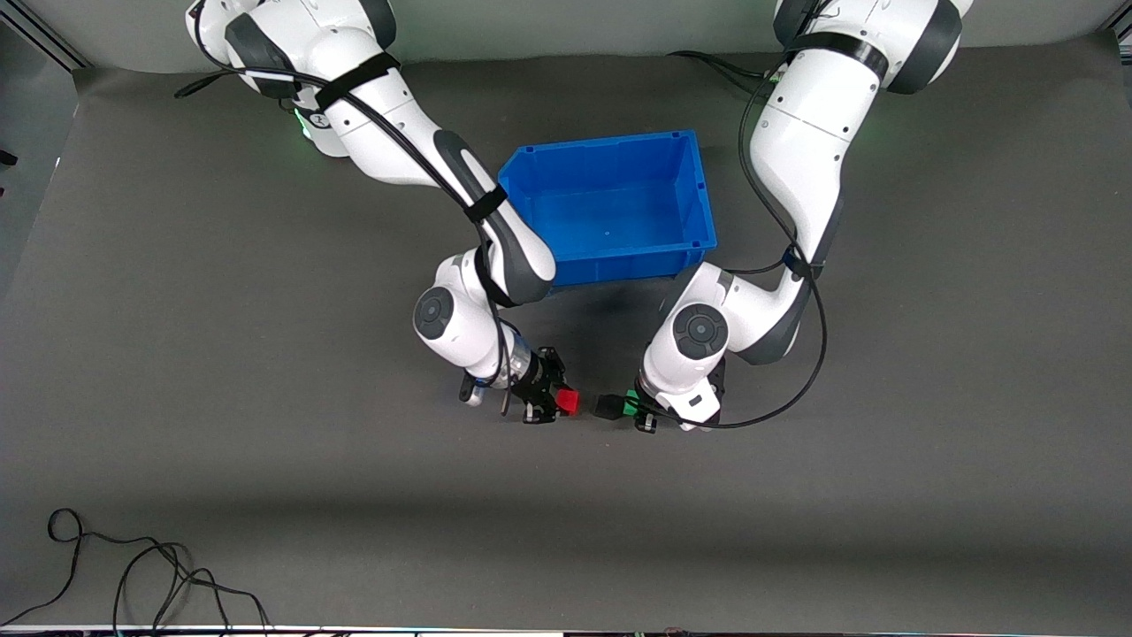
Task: Attach green and red cubes to black cube
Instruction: 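Carry the red cube and the green cube toward the black cube, then press the red and green cubes against the black cube, then open both grippers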
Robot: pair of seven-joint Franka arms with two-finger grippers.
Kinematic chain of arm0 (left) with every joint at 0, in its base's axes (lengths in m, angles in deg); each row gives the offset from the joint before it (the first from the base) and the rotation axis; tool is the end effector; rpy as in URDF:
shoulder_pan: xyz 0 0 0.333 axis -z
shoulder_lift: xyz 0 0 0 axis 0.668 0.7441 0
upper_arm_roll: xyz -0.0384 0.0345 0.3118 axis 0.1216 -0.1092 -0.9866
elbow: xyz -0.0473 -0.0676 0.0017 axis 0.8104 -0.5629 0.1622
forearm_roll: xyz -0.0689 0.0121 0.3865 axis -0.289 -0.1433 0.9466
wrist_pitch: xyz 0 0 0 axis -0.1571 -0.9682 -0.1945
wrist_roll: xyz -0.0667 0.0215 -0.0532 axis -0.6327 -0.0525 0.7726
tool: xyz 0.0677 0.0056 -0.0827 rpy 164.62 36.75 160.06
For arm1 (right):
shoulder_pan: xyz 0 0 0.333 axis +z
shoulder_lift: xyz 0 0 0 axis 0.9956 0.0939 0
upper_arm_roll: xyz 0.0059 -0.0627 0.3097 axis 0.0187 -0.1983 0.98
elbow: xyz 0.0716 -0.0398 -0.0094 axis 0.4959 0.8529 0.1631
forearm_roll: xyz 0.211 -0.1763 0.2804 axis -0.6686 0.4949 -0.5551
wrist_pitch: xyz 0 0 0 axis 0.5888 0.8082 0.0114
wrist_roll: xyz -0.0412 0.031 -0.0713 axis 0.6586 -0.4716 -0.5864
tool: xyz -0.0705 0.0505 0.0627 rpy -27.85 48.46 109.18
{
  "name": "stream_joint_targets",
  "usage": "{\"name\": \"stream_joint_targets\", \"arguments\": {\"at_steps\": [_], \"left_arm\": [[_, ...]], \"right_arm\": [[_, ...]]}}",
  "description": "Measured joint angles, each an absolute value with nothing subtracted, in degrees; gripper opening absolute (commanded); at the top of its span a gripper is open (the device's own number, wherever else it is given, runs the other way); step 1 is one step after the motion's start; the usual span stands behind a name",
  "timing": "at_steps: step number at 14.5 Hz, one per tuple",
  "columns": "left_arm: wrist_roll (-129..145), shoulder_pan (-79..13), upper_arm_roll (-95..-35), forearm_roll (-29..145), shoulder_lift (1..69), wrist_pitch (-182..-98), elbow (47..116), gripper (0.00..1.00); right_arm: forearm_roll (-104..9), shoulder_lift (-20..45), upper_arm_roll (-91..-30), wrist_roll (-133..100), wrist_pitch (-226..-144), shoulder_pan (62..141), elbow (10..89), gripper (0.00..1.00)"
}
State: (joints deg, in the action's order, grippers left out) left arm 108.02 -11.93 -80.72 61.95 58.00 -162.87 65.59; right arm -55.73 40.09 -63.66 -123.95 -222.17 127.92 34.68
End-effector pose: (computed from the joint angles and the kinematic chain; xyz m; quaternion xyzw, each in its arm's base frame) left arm 0.6252 -0.3876 0.1930 0.7699 0.6324 -0.0180 0.0840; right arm 0.6064 0.4220 0.1750 -0.6217 0.7474 0.1083 0.2078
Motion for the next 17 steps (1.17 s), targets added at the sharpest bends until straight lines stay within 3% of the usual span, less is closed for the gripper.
{"name": "stream_joint_targets", "arguments": {"at_steps": [16, 17], "left_arm": [[109.7, -11.04, -80.76, 61.91, 60.64, -162.93, 62.19, 0.0], [109.7, -11.04, -80.76, 61.91, 60.68, -162.93, 62.18, 0.0]], "right_arm": [[-55.73, 42.81, -63.13, -125.88, -223.6, 128.92, 31.09, 0.15], [-55.73, 42.82, -63.13, -125.88, -223.6, 128.93, 31.09, 0.19]]}}
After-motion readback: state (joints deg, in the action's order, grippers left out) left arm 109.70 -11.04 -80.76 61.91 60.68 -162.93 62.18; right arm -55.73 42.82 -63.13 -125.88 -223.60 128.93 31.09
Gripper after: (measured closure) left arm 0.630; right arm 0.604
